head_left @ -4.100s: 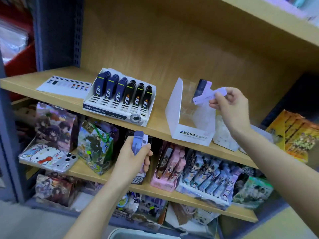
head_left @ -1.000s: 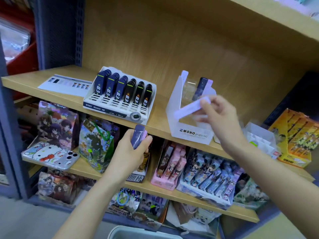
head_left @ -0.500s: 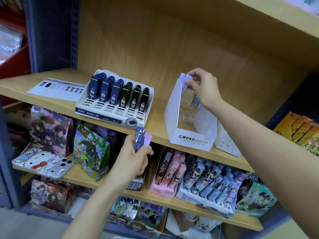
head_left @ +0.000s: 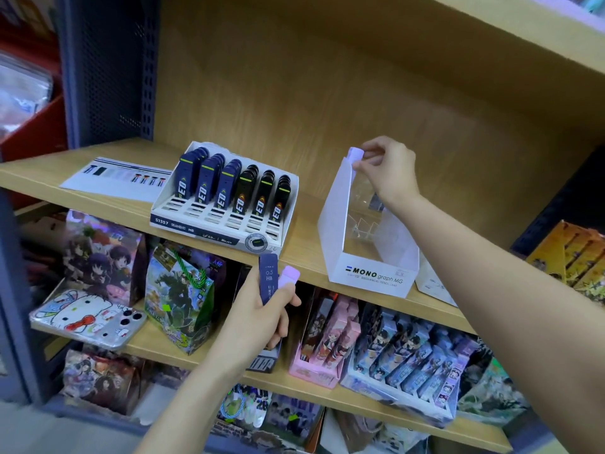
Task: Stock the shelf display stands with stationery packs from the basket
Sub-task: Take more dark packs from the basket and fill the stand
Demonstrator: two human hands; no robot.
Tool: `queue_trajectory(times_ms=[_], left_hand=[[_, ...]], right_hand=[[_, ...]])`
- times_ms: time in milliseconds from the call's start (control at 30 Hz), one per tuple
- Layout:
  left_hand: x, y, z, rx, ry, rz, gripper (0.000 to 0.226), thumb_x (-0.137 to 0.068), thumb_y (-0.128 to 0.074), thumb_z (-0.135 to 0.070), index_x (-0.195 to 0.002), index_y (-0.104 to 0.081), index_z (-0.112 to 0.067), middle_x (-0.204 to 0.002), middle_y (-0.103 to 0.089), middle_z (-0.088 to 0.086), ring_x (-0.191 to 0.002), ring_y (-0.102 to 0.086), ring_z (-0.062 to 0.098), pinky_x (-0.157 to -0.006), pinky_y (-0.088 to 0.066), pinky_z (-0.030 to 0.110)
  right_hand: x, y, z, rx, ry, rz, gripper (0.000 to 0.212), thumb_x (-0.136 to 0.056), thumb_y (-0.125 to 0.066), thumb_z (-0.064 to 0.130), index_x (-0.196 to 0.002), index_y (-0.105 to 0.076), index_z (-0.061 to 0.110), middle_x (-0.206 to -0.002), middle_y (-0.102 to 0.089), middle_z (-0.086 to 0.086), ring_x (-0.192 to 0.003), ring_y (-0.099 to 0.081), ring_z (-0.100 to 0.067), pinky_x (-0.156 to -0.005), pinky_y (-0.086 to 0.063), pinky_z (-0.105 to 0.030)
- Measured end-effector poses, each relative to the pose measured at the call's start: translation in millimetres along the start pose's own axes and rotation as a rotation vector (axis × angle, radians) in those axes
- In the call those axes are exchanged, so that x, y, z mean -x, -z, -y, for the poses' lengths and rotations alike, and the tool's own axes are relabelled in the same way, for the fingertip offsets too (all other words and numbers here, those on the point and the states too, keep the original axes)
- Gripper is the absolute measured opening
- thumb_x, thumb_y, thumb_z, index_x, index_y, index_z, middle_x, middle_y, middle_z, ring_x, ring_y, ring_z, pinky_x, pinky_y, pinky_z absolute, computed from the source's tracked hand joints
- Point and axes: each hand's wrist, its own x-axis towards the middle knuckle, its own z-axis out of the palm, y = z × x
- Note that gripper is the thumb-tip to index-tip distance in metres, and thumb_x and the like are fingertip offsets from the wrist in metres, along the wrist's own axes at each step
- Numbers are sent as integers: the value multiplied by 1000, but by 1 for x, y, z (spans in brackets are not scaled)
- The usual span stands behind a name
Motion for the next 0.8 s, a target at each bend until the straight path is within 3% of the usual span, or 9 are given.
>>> queue_trajectory(times_ms=[100,200,333,500,600,700,800], left_hand=[[1,1,2,-19,17,1,10,-98,-47,-13,-97,-47,-3,-49,-53,-4,-35,-35,11,-38,-32,20],[0,3,3,-33,31,0,16,-98,-46,-16,-98,-50,-1,-49,-48,4,-35,-33,13,-40,-32,19],[3,6,3,-31,28,34,17,-99,-46,-21,-99,-55,-7,-54,-51,2,-36,-36,12,-42,-34,20],[9,7,3,-48,18,72,14,-99,-45,-22,-107,-51,-12,-58,-48,1,-41,-36,12,-43,-33,20],[10,6,3,-86,38,67,14,-99,-46,-23,-108,-45,-12,-62,-48,2,-44,-39,11,-46,-33,23],[11,6,1,-125,39,35,16,-97,-49,-25,-101,-39,-14,-68,-55,4,-46,-47,9,-50,-39,22],[14,5,-2,-147,-5,26,14,-98,-46,-22,-93,-34,-17,-67,-59,8,-45,-50,14,-50,-42,23]], right_hand=[[19,1,7,16,86,-102,23,-90,-53,4,-113,-59,6,-110,-60,-6,-86,-54,-8,-83,-45,-19],[55,2,19,38,247,-160,18,-93,-48,6,-106,-58,9,-104,-55,2,-92,-49,-11,-83,-38,-17],[116,3,33,-52,373,68,16,-96,-47,10,-104,-60,13,-94,-54,9,-77,-46,1,-72,-36,-14],[167,-3,40,-17,227,575,18,-96,-52,26,-106,-66,20,-96,-57,8,-79,-52,0,-75,-37,-6],[175,-2,42,-129,90,629,7,-93,-58,23,-96,-64,25,-90,-62,12,-80,-57,0,-72,-43,-9],[177,5,44,-365,-99,658,4,-95,-55,17,-95,-58,19,-87,-65,4,-79,-64,-7,-67,-53,-19],[176,18,46,-584,-218,560,4,-98,-48,15,-96,-51,16,-91,-64,-6,-76,-66,-10,-65,-54,-22]])
